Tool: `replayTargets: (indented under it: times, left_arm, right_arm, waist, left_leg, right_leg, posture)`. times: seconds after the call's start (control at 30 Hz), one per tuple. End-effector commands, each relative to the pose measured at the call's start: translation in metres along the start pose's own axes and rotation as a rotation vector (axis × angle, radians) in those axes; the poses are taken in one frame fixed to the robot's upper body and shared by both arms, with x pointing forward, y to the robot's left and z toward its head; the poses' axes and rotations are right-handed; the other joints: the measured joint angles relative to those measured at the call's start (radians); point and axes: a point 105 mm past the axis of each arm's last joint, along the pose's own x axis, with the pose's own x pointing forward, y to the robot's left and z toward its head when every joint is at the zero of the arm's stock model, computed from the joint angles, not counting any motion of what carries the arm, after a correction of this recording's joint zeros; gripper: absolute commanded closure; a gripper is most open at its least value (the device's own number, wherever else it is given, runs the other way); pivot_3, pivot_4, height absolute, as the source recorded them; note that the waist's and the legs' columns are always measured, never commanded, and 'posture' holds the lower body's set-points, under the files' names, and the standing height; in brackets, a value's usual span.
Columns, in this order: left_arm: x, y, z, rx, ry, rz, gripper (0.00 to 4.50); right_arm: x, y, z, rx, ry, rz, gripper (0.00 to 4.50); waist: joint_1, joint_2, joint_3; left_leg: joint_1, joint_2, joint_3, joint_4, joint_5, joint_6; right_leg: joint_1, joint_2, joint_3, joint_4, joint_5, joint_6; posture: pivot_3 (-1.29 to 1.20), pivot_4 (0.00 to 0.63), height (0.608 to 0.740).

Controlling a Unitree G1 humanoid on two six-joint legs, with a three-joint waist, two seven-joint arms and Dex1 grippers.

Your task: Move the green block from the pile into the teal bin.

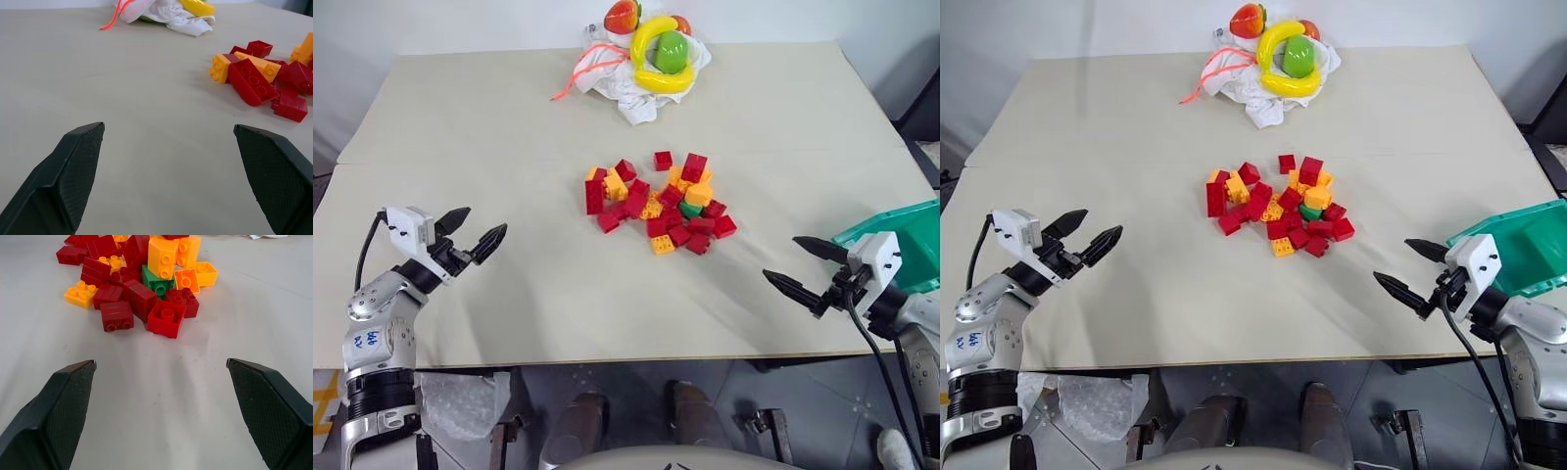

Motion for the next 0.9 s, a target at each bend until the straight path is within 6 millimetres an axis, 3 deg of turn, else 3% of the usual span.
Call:
replayTargets:
  times: [0.03, 0.4, 0.6, 0.7, 0.83, 0.9]
  left_arm:
    - [0.001, 0.001, 0.019, 0.003, -0.046, -0.025, 0.00]
    - [0.009, 0.000, 0.013, 0.010, 0.053, -0.017, 0.00]
    - [0.020, -0.009, 0.023, 0.114, 0.002, -0.164, 0.00]
    - [0.023, -0.028, 0.025, 0.035, -0.034, -0.335, 0.00]
    - [0.024, -0.040, 0.030, 0.033, -0.067, -0.475, 0.00]
    - [0.024, -0.053, 0.034, 0.040, -0.114, -0.614, 0.00]
  right_arm:
    - [0.001, 0.000, 0.014, -0.022, -0.045, 0.000, 0.03]
    - [0.010, 0.003, 0.024, -0.041, -0.051, -0.008, 0.03]
    - [0.049, 0.029, 0.058, -0.045, -0.069, -0.031, 0.03]
    - [0.065, 0.042, 0.068, -0.047, -0.081, -0.019, 0.62]
    - [0.093, 0.056, 0.073, -0.025, -0.071, -0.013, 2.00]
    - [0.125, 0.061, 0.078, 0.050, -0.076, -0.045, 2.69]
  waist:
    - [0.000, 0.000, 0.000]
    - [-0.001, 0.000, 0.000]
    - [-0.002, 0.000, 0.000]
    - [-0.001, 0.000, 0.000]
    - [-0.004, 0.000, 0.000]
    - [-0.010, -0.001, 0.000]
  left_leg:
    - [0.000, 0.000, 0.000, 0.000, 0.000, 0.000]
    - [0.000, 0.000, 0.000, 0.000, 0.000, 0.000]
    - [0.000, 0.002, 0.001, 0.001, 0.000, -0.001]
    - [0.000, 0.002, 0.001, 0.001, 0.000, -0.001]
    - [-0.001, 0.001, 0.001, 0.001, 0.000, 0.000]
    - [-0.001, 0.001, 0.001, 0.001, 0.000, 0.000]
  right_leg:
    - [0.000, 0.000, 0.000, 0.000, 0.000, 0.000]
    - [0.000, 0.000, 0.001, 0.000, 0.000, 0.000]
    - [-0.001, 0.001, 0.001, 0.001, 0.001, -0.001]
    - [-0.001, 0.001, 0.001, 0.001, 0.001, -0.002]
    - [-0.002, 0.001, 0.000, 0.000, 0.001, -0.001]
    - [-0.002, 0.001, 0.000, 0.000, 0.001, -0.002]
  posture:
    - [0.00, 0.150, 0.740]
    - [0.00, 0.150, 0.740]
    - [0.00, 0.150, 0.740]
    - [0.00, 0.150, 0.740]
    - [0.00, 0.150, 0.740]
    - [0.00, 0.150, 0.740]
